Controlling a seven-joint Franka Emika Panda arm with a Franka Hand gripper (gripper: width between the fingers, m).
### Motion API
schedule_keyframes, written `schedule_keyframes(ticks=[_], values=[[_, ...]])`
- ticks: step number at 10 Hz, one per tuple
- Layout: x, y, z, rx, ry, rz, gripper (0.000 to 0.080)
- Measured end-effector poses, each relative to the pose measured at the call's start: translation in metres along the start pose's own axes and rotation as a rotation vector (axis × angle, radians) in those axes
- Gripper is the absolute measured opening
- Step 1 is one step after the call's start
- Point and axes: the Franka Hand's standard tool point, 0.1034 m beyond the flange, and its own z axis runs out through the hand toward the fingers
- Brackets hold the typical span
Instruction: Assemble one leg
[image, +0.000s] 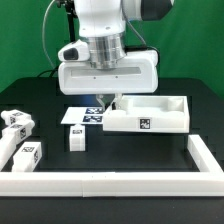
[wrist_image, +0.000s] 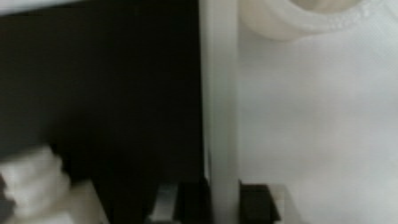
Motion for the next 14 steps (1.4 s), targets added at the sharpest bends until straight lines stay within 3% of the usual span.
schedule_keyframes(ticks=[4,5,7,12,14], values=[[-0.004,0.002,0.006,-0.002,-0.013,0.005,0.0054],[0.007,0.007,0.005,-0.006,-0.045,-0.035,0.0054],[0.059,0.002,0.006,-0.025,-0.067,-0.074,0.0054],[0.062,0.0,0.013,-0.028,-0.074,-0.078,0.0054],[0.086,-0.001,0.024,-0.033,-0.068,-0.077,0.0054]])
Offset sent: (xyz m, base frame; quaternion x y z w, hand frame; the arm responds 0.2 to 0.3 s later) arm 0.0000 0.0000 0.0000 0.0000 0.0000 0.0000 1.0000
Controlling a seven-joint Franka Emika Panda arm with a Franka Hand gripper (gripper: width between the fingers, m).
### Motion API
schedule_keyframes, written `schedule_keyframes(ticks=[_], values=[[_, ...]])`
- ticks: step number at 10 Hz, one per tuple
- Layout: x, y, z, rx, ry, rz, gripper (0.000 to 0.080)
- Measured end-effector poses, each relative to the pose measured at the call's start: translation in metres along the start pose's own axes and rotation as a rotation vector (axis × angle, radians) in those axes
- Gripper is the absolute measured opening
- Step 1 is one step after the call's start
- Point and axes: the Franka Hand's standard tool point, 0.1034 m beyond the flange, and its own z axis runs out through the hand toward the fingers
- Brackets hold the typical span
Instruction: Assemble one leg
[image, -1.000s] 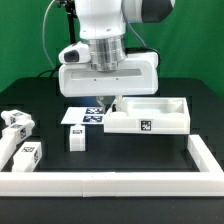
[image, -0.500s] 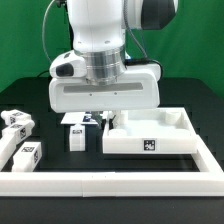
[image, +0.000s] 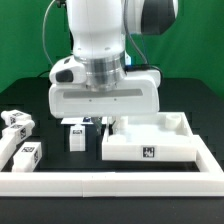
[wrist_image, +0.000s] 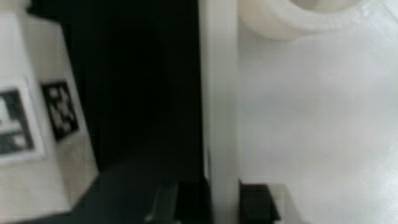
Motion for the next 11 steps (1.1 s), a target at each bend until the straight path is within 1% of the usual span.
schedule_keyframes(ticks=[1,2,3,5,6,8,11], values=[[0.013,0.002,0.003,-0.003,0.01,-0.002,0.0054],[0.021,0.003,0.005,-0.004,0.016,-0.002,0.0054],[0.029,-0.002,0.005,-0.002,0.017,-0.002,0.0054],[0.046,-0.01,-0.003,-0.028,0.041,-0.051,0.0054],[0.046,-0.01,-0.002,-0.03,0.037,-0.058,0.0054],[0.048,-0.009,0.005,-0.04,0.042,-0.08,0.0054],[0.048,-0.009,0.005,-0.039,0.038,-0.077,0.0054]])
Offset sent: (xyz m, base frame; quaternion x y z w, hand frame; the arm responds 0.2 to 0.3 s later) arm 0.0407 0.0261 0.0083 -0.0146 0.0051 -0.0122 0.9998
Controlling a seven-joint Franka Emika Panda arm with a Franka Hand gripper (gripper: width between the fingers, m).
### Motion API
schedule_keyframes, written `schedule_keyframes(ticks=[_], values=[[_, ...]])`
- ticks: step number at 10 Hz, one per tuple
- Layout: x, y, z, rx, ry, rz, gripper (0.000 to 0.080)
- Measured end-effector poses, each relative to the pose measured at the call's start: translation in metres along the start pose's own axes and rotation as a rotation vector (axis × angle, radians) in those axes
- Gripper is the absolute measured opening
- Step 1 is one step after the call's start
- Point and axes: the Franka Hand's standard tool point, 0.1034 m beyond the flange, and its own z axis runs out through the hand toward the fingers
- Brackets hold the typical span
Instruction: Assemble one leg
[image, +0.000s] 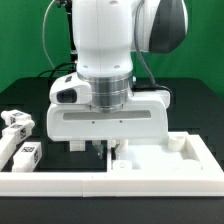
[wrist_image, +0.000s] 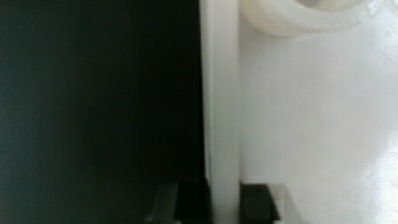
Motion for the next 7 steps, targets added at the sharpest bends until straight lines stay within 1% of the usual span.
schedule_keyframes(ticks=[2,3,4,6,7], values=[[-0.0001,0.0,0.0002,0.0,0.0,0.0,0.0059],[-0.0002,-0.0001,0.0003,0.0,0.0,0.0,0.0255],[-0.0002,-0.0001,0.0003,0.0,0.0,0.0,0.0255],[-0.0002,-0.0001,0.0003,0.0,-0.001,0.0,0.0611],[-0.0002,-0.0001,0.0004,0.0,-0.001,0.0,0.0611]])
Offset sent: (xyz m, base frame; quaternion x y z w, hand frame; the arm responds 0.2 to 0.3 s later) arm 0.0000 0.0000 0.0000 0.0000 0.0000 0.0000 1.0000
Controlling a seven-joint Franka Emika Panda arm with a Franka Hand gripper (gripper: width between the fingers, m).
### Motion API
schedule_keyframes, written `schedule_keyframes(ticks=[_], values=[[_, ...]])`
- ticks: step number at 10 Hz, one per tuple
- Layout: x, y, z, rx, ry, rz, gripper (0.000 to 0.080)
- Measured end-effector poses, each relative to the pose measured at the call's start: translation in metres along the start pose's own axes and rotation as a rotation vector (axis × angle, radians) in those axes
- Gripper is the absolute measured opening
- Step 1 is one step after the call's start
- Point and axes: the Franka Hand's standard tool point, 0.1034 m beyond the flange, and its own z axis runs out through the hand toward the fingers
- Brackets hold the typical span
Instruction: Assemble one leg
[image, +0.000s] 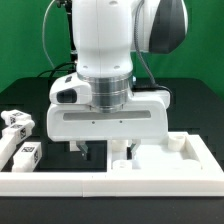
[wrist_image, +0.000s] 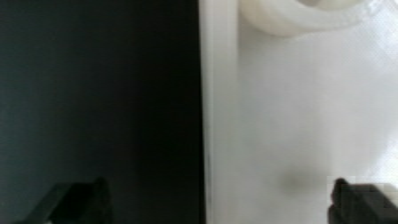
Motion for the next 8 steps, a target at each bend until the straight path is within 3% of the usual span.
schedule_keyframes(ticks=[2,5,6,8], values=[[0.0,0.0,-0.001,0.0,0.001,-0.001,0.0647],[-0.022,0.022,-0.041,0.016,-0.069,-0.006,0.0649],[-0.023,0.032,-0.051,0.016,-0.094,0.011,0.0649],[-0.019,0.035,-0.053,0.015,-0.101,0.018,0.0649]])
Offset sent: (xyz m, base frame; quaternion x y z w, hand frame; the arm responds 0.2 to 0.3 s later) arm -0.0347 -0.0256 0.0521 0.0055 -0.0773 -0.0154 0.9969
